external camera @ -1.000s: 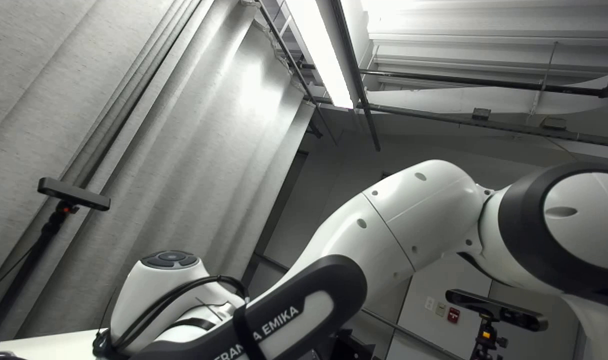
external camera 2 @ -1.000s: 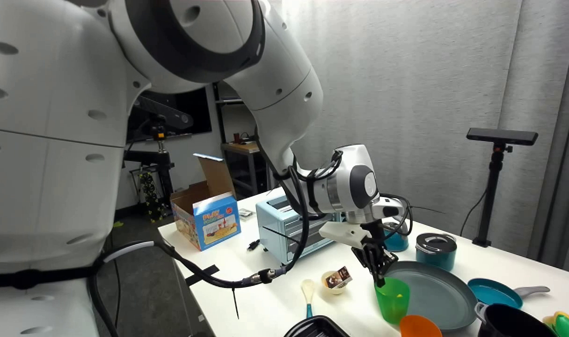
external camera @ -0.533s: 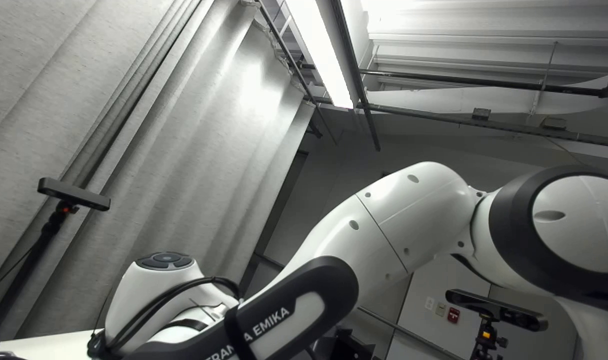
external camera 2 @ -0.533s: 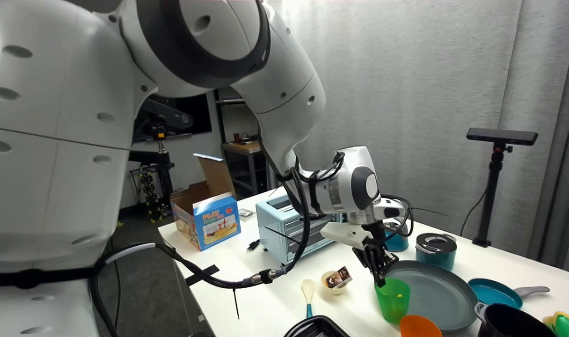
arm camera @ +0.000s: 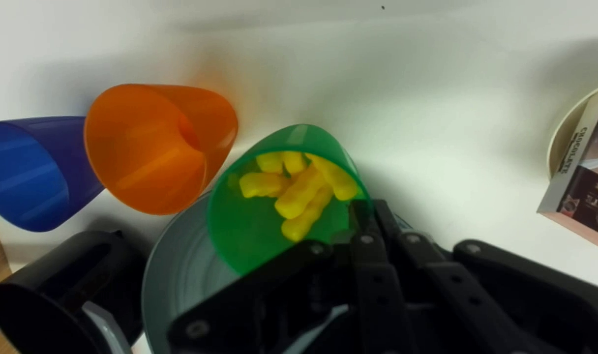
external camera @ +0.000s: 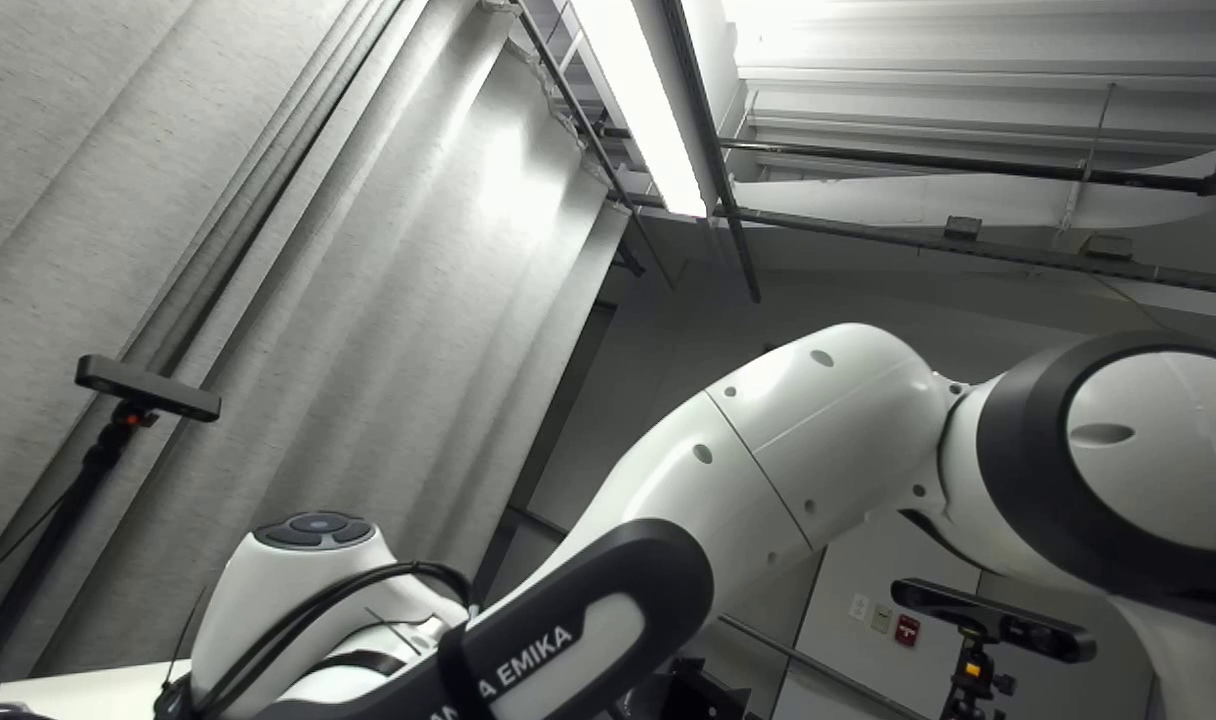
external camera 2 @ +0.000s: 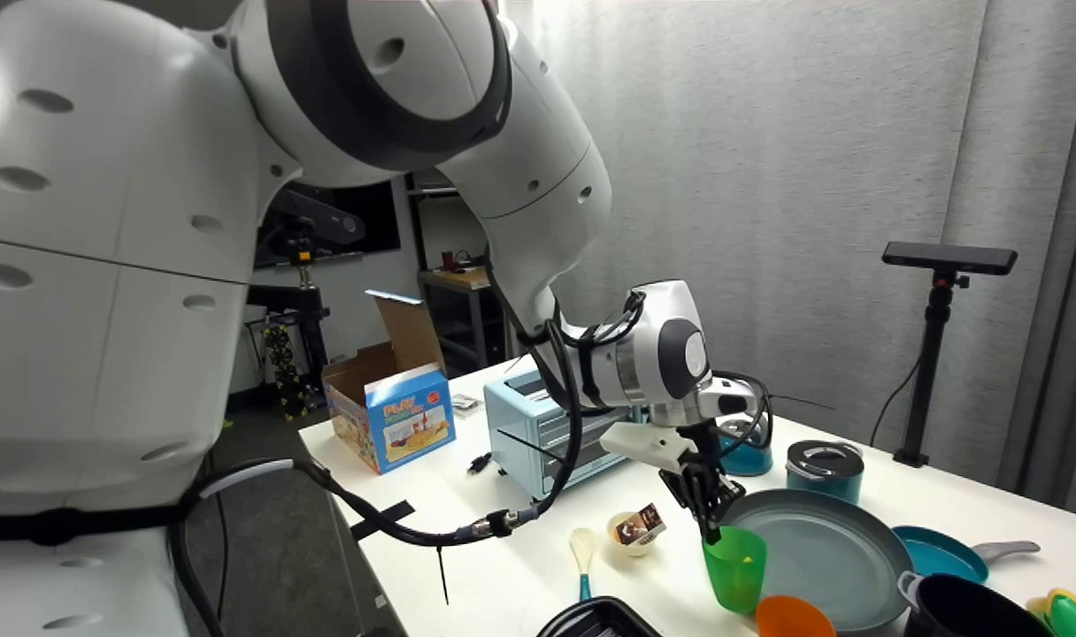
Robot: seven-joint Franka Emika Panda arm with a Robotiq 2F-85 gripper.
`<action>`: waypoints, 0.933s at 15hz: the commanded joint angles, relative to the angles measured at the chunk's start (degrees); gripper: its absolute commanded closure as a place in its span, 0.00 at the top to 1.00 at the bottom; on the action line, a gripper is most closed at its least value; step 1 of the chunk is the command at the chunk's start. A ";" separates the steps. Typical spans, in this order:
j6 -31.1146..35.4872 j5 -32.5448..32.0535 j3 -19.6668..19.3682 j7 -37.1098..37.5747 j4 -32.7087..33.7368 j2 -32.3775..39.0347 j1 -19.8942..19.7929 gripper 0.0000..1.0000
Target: Remove the orange cup from the box and put it on the table, remove the green cup from the orange cup and put it on the table
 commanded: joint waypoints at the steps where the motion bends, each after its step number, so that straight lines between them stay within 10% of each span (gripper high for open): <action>1: 0.98 0.08 -1.33 0.66 -0.63 -0.41 1.63 0.01; 14: 0.31 -1.90 -1.31 2.91 -3.44 -0.92 5.75 0.01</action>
